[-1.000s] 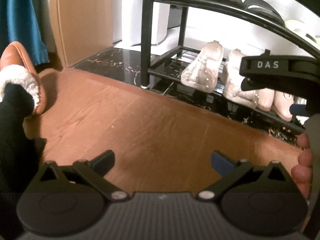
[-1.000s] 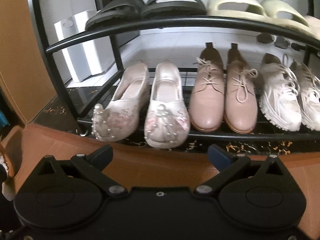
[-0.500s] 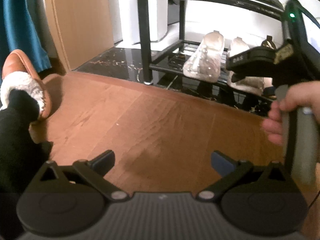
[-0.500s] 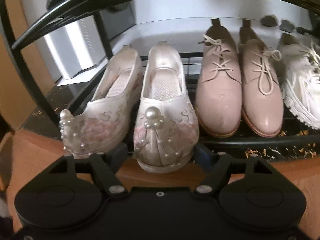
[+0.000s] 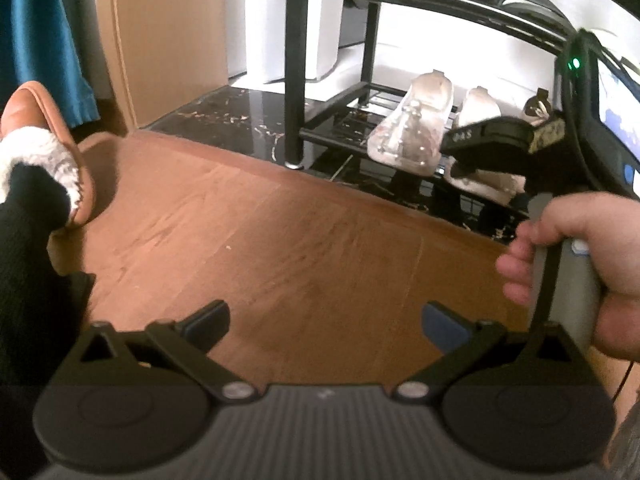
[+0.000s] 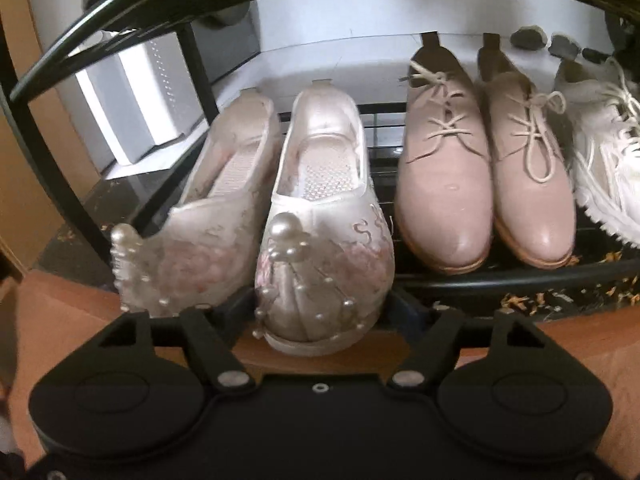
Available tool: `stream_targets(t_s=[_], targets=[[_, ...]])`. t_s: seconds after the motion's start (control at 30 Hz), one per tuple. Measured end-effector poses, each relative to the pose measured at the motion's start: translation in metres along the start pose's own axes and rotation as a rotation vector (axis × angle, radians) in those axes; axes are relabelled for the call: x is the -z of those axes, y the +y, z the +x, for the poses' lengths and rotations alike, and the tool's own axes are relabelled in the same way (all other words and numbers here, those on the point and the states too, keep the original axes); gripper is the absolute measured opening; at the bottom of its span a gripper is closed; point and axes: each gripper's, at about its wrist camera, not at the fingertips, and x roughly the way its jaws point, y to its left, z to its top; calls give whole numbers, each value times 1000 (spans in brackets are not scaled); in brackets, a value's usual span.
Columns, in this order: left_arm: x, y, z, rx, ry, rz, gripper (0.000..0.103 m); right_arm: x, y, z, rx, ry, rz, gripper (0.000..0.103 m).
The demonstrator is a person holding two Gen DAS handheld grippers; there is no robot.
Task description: Organize scattered shoes
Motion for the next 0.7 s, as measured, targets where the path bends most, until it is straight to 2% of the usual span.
stream_targets(t_s=[0.17,0.2,0.23,0.27,0.43,0.53,0.7], targets=[[0,-5,1,-33,-4,30,102,0,8,2,9,3,-5,74],[-1,-5,1,-36,-5,35,102,0,8,1,9,8,-11,77],[-1,-7,1,-42,-7,44,102,-1,8,-2,16,15,-10,91],[-1,-7,0,-45,-8,48,102,-2,7,-7,24,17,-8,95],[-1,-9,1,-17,5,56,102,-1,2,-49,15,-26,-54,103],[0,-11,0,10,23,69,102,15,-7,-94,2,-61,-73,103],[5,-14,-8,-12,17,127,102,34,-24,-148,-5,-129,-53,103]])
